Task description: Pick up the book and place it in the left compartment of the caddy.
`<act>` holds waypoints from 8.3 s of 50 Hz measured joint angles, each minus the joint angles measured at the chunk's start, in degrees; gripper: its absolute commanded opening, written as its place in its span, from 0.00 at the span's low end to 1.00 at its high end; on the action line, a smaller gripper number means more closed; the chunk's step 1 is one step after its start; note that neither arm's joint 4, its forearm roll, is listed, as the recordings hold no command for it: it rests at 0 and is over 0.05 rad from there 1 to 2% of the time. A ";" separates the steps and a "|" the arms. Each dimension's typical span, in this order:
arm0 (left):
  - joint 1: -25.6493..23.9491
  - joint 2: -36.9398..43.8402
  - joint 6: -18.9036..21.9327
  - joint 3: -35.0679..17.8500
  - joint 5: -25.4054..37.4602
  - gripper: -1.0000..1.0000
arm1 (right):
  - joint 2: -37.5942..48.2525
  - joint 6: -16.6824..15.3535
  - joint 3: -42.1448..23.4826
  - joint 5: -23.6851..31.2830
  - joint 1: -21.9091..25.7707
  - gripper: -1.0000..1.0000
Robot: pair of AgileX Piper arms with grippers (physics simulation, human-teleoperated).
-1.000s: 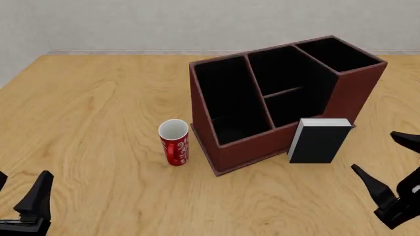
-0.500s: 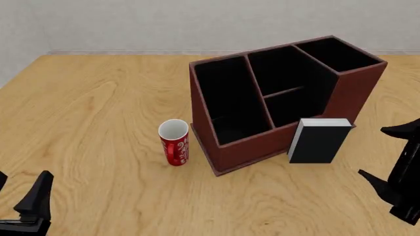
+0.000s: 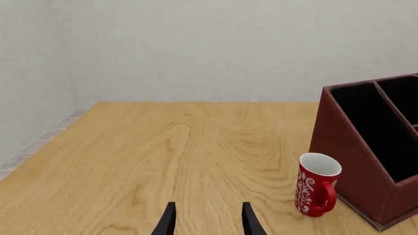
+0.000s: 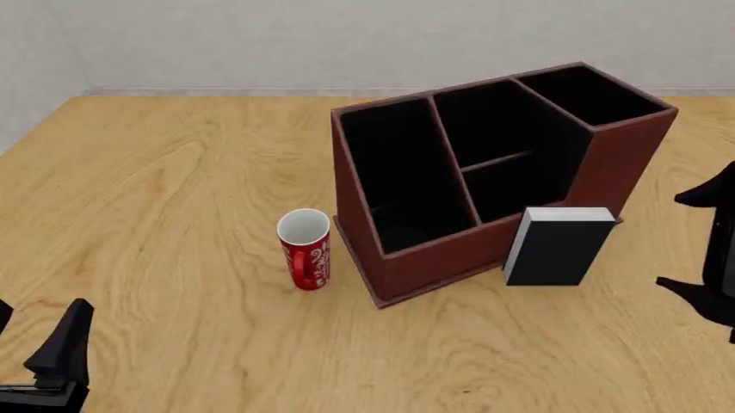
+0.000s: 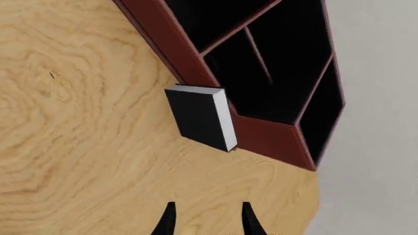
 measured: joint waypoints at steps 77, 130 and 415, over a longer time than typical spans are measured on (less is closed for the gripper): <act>0.00 0.00 0.00 0.00 0.00 1.00 | 27.72 -6.46 -6.02 -13.92 1.20 1.00; 0.00 0.00 0.00 0.00 0.00 1.00 | 37.69 -4.28 -4.37 -20.49 2.40 1.00; 0.00 0.00 0.00 0.00 0.00 1.00 | 45.48 52.47 -47.18 10.84 25.70 0.00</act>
